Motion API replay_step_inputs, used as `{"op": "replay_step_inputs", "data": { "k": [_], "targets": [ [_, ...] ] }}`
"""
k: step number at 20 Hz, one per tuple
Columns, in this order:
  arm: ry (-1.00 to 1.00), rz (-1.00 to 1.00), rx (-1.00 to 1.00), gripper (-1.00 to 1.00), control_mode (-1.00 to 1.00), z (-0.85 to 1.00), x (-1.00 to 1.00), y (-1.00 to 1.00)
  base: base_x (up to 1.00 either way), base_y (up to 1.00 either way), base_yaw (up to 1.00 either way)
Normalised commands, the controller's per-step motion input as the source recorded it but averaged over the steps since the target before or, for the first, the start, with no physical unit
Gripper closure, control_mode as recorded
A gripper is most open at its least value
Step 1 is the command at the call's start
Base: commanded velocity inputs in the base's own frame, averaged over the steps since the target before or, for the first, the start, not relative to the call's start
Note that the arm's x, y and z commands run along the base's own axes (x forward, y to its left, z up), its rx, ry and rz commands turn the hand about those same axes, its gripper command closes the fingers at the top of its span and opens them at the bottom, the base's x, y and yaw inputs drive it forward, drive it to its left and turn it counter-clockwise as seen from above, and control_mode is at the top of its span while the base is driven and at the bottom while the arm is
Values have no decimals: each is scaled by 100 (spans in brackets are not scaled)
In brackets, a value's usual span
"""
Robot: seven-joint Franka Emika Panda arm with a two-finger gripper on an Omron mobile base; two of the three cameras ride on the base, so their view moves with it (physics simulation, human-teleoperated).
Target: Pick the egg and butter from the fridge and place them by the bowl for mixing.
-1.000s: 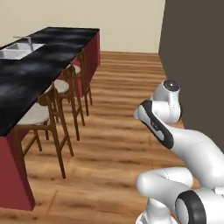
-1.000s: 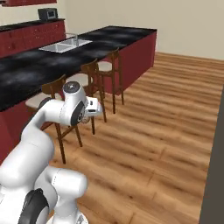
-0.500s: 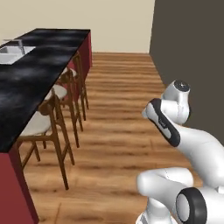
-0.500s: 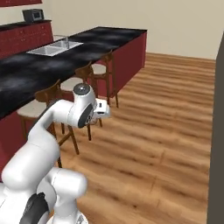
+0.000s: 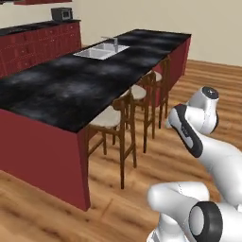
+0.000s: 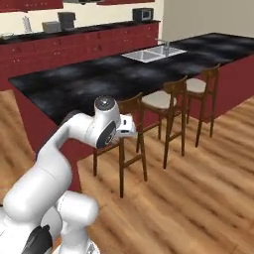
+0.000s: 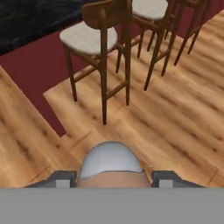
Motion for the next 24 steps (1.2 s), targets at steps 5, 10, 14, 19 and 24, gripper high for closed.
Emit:
{"op": "replay_step_inputs", "data": {
  "k": [5, 10, 14, 19, 24],
  "targets": [
    [0, 0, 0, 100, 100, 0, 0, 0, 25, 0, 80],
    [0, 0, 0, 100, 100, 0, 0, 0, 45, 0, 63],
    [0, 0, 0, 100, 100, 0, 0, 0, 54, 2, 53],
    [0, 0, 0, 100, 100, 0, 0, 0, 65, 0, 47],
    [0, 0, 0, 100, 100, 0, 0, 0, 87, 0, 31]
  ]
}}
